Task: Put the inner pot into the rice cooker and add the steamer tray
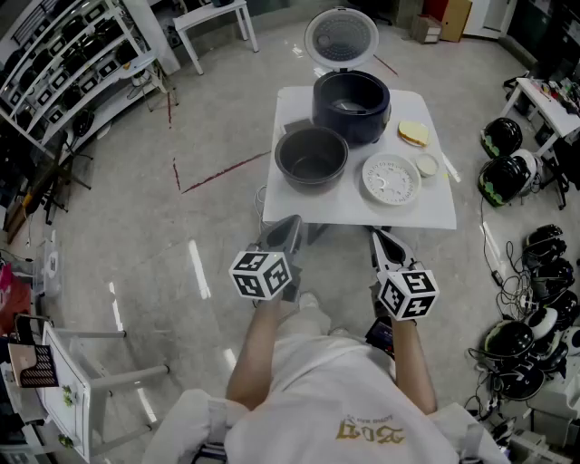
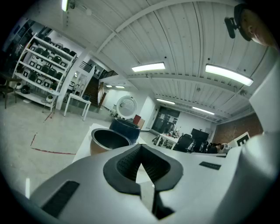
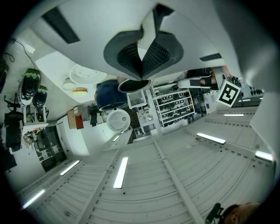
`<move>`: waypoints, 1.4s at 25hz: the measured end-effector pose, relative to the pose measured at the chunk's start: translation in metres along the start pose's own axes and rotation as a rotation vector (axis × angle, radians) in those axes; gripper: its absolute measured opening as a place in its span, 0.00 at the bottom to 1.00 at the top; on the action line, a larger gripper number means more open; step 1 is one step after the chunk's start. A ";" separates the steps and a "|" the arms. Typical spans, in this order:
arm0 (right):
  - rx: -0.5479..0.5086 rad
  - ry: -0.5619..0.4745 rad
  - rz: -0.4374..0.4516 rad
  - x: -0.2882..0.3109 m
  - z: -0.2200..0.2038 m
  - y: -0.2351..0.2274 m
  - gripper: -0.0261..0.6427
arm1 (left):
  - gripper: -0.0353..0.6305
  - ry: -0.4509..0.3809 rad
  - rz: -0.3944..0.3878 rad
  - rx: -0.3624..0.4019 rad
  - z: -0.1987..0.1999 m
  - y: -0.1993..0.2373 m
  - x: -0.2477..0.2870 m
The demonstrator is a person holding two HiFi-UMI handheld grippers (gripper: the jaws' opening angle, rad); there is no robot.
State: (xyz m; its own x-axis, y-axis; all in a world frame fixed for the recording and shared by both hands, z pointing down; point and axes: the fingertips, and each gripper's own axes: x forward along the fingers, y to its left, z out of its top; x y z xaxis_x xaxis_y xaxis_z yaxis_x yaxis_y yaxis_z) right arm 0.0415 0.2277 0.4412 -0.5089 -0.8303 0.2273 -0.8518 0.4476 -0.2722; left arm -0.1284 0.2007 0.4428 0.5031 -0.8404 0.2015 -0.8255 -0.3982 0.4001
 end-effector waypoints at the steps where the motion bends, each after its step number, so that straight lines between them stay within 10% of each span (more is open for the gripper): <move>1: -0.001 -0.002 0.003 -0.002 0.000 0.000 0.06 | 0.08 -0.004 0.001 0.003 0.000 -0.002 -0.001; 11: 0.045 -0.031 -0.006 -0.019 -0.003 -0.009 0.06 | 0.08 -0.019 -0.019 -0.053 -0.006 -0.010 -0.007; 13: 0.113 -0.051 0.009 -0.023 -0.001 -0.011 0.07 | 0.33 -0.039 -0.051 -0.151 -0.006 -0.009 -0.009; 16: 0.157 -0.034 0.033 -0.023 -0.004 -0.014 0.29 | 0.43 -0.046 -0.028 -0.160 -0.005 -0.002 -0.015; 35: 0.228 0.037 -0.002 0.076 -0.004 -0.033 0.35 | 0.43 0.021 0.054 -0.121 0.020 0.086 0.036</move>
State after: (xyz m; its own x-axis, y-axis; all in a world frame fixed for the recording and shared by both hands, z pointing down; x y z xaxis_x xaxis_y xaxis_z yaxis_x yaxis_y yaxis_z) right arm 0.0307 0.1515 0.4715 -0.5153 -0.8164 0.2608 -0.8047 0.3562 -0.4749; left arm -0.1870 0.1288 0.4664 0.4652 -0.8511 0.2434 -0.8150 -0.3044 0.4931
